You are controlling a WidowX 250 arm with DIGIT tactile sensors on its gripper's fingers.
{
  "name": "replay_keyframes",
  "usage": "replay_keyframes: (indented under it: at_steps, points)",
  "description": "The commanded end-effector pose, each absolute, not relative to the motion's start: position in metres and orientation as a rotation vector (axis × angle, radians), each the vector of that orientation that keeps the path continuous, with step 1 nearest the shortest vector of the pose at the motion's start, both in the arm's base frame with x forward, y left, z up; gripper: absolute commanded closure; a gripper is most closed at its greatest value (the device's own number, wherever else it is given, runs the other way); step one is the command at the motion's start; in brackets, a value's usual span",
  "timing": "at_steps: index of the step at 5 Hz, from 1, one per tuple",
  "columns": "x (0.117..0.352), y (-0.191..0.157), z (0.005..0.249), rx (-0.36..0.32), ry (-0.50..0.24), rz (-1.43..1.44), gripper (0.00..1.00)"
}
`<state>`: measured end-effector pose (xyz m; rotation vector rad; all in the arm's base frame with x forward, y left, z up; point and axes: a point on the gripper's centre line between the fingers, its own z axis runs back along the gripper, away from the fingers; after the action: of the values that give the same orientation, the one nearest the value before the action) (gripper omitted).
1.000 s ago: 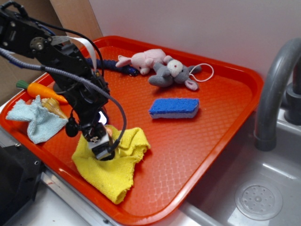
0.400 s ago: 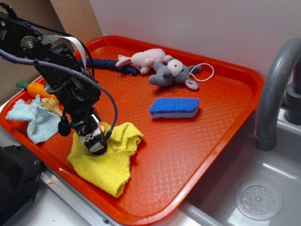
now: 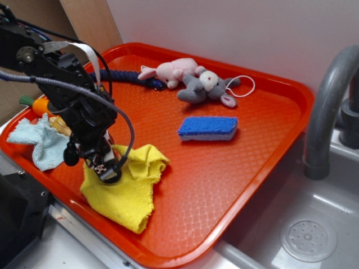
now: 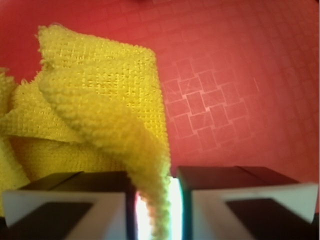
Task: Grab the yellow cloth.
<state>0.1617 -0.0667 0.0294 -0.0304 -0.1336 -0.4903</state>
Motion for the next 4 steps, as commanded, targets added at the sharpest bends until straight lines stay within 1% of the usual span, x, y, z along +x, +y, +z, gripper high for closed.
replay_keyframes:
  at_steps: [1,2,3,4]
  points:
    - [0.166,-0.076,0.047,-0.016,-0.149,-0.487,1.0]
    - [0.16,-0.067,0.097,-0.059,-0.045,-0.319,1.0]
    - [0.158,-0.055,0.146,-0.078,-0.147,-0.1,1.0]
    - [0.185,-0.037,0.197,-0.042,-0.18,0.019,1.0]
